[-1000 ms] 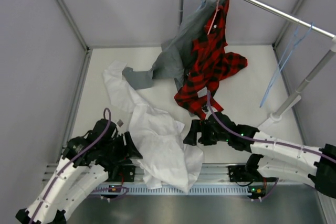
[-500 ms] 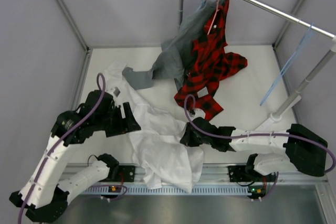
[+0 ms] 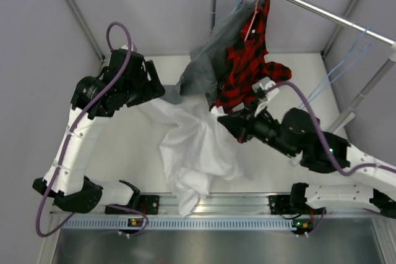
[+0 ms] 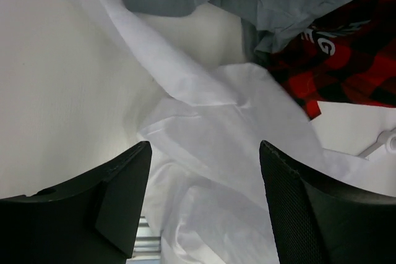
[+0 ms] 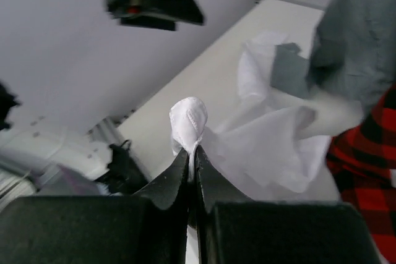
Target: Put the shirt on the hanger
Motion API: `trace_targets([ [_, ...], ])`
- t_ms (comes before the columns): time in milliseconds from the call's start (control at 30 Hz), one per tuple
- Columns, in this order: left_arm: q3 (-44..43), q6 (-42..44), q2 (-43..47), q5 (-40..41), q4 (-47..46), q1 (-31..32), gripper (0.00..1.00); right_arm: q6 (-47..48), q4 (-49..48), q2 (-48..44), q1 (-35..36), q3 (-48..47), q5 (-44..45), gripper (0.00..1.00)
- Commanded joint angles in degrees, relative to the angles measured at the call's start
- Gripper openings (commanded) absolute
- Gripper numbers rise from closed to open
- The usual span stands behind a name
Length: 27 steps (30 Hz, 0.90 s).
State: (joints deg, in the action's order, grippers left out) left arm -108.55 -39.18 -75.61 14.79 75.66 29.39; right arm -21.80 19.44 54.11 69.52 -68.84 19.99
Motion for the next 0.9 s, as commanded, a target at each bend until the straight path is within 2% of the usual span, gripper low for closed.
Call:
trace_targets([
  [0, 4.46, -5.28, 4.84, 1.92, -0.23, -0.29, 0.74, 4.61, 9.46, -5.67, 9.65, 4.54, -2.76, 0.0],
  [33, 12.76, -6.6, 6.95, 0.96, -2.34, -0.21, 0.73, 1.7, 9.91, -6.64, 12.46, 7.64, -2.33, 0.0],
  [67, 17.45, -8.44, 11.84, 0.34, -6.97, -0.29, 0.72, -5.55, 9.13, -8.47, 19.45, 11.58, -0.76, 0.0],
  [100, 22.11, -9.33, 14.24, -0.54, -9.19, -0.29, 0.71, -9.88, 8.34, -8.93, 23.69, 19.19, 1.96, 0.0],
  [133, 29.99, -10.38, 16.35, -1.16, -10.78, -0.29, 0.69, -14.36, 6.77, -9.11, 28.78, 22.49, 10.42, 0.0],
  [167, 33.28, -12.13, 20.12, -2.29, -12.88, -0.29, 0.68, -24.15, 6.58, -8.41, 38.58, 27.74, 15.47, 0.0],
  [233, 38.83, -13.46, 23.3, -3.36, -14.04, -0.29, 0.66, -35.36, 8.76, -6.57, 46.55, 30.59, 27.31, 0.0],
  [267, 42.94, -15.03, 24.71, -4.06, -14.13, -0.29, 0.65, -45.51, 11.99, -3.51, 52.16, 31.48, 29.65, 0.05],
  [300, 44.81, -15.57, 27.6, -4.59, -14.4, -0.21, 0.65, -50.22, 14.29, -1.57, 54.39, 31.22, 31.41, 0.13],
  [367, 49.37, -16.01, 30.25, -5.47, -14.84, -0.29, 0.64, -55.78, 20.51, 4.74, 58.6, 29.47, 33.36, 0.38],
  [400, 50.45, -16.02, 32.09, -6.51, -15.1, -0.29, 0.64, -61.46, 24.03, 7.04, 59.5, 25.9, 33.54, 0.81],
  [433, 51.24, -15.49, 32.72, -6.96, -15.01, -0.29, 0.64, -64.39, 27.89, 8.98, 60.46, 23.86, 34.49, 0.94],
  [467, 52.2, -15.05, 33.16, -7.49, -15.19, -0.29, 0.64, -70.07, 32.11, 11.78, 61.52, 19.84, 34.76, 0.99],
  [500, 52.56, -14.27, 33.51, -8.88, -15.36, -0.29, 0.64, -73.18, 40.94, 12.42, 61.62, 18.23, 34.85, 0.99],
  [600, 52.48, -10.58, 33.17, -12.33, -17.9, -0.21, 0.69, -84.87, 53.92, 8.84, 61.53, 16.63, 34.68, 1.0],
  [733, 50.29, -4.61, 30.18, -20.04, -21.51, -0.29, 0.8, -95.6, 58.25, -5.12, 60.04, 21.19, 34.59, 0.99],
  [767, 49.58, -3.55, 28.78, -20.93, -22.39, -0.29, 0.85, -97.36, 58.17, -11.24, 59.77, 22.68, 34.68, 0.99],
  [867, 47.12, 0.59, 24.75, -28.92, -25.11, 0.05, 0.92, -99.83, 60.18, -16.83, 58.55, 23.05, 33.1, 0.98],
])
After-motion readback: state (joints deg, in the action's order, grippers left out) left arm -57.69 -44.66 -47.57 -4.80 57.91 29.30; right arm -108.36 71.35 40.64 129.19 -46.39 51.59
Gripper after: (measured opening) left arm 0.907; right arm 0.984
